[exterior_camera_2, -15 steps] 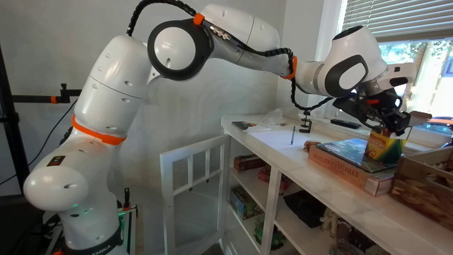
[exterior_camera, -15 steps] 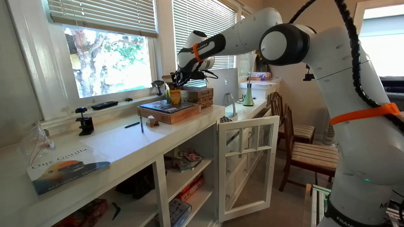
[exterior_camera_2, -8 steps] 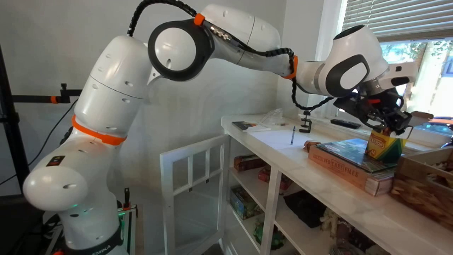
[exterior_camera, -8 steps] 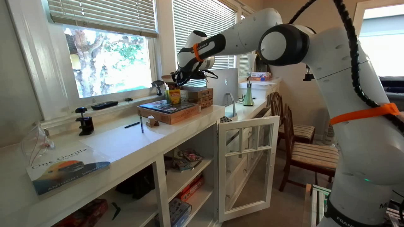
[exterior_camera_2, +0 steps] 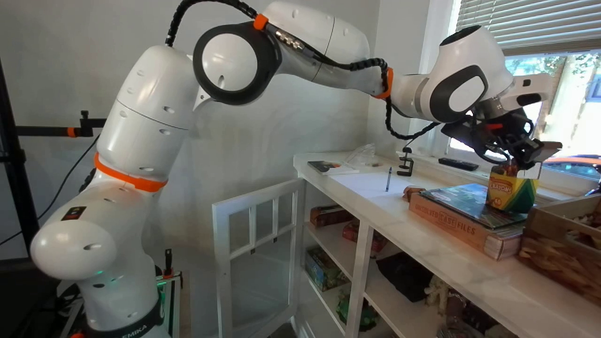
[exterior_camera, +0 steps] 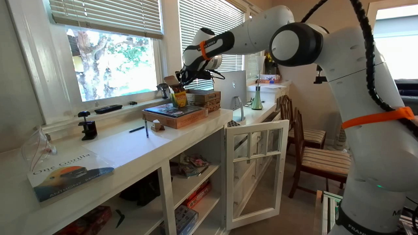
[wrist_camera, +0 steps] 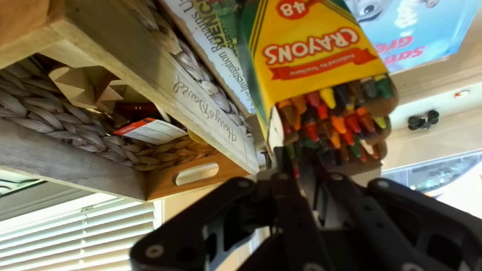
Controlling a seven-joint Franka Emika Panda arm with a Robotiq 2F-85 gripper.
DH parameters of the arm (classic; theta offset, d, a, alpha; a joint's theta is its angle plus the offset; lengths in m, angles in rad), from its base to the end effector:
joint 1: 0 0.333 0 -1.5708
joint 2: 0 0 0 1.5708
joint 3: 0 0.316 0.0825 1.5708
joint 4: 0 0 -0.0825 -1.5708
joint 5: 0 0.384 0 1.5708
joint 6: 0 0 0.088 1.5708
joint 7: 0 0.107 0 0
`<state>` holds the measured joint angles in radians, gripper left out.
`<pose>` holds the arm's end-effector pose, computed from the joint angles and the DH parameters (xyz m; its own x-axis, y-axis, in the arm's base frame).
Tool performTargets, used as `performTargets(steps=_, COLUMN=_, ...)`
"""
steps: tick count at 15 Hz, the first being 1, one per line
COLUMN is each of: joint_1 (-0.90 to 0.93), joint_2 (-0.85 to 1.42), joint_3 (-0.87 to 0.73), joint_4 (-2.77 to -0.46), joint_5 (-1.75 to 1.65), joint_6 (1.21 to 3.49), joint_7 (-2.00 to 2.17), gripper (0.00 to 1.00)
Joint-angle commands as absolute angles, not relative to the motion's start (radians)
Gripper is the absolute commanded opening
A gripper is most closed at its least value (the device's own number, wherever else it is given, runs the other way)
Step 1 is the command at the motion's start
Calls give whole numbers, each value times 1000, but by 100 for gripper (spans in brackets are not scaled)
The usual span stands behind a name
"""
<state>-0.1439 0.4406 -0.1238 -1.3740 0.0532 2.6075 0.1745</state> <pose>0.7179 -0.1767 0.5605 0.6182 -0.3495 0.7040 -0.3785 -0.9174 -0.1231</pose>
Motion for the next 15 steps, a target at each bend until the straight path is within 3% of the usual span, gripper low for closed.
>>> performTargets(steps=1, joint_1=-155, joint_2=374, joint_3=-105, joint_4=-1439, joint_5=91, joint_6=2640, joint_7=146, gripper=4)
performTargets(steps=7, joint_1=-165, joint_2=349, joint_3=-94, joint_4=-1465, joint_5=120, joint_6=2642, joint_7=118, gripper=4)
performTargets(steps=8, joint_1=-173, joint_2=353, joint_3=-86, joint_4=-1462, joint_5=131, joint_6=2632, joint_7=96, gripper=40)
performTargets(steps=10, joint_1=-186, joint_2=360, joint_3=-79, joint_4=-1452, joint_5=141, joint_6=2616, joint_7=51, gripper=47)
performTargets(steps=15, joint_1=-250, joint_2=377, joint_3=-28, joint_4=-1430, joint_5=206, joint_6=2604, joint_7=-143, gripper=84)
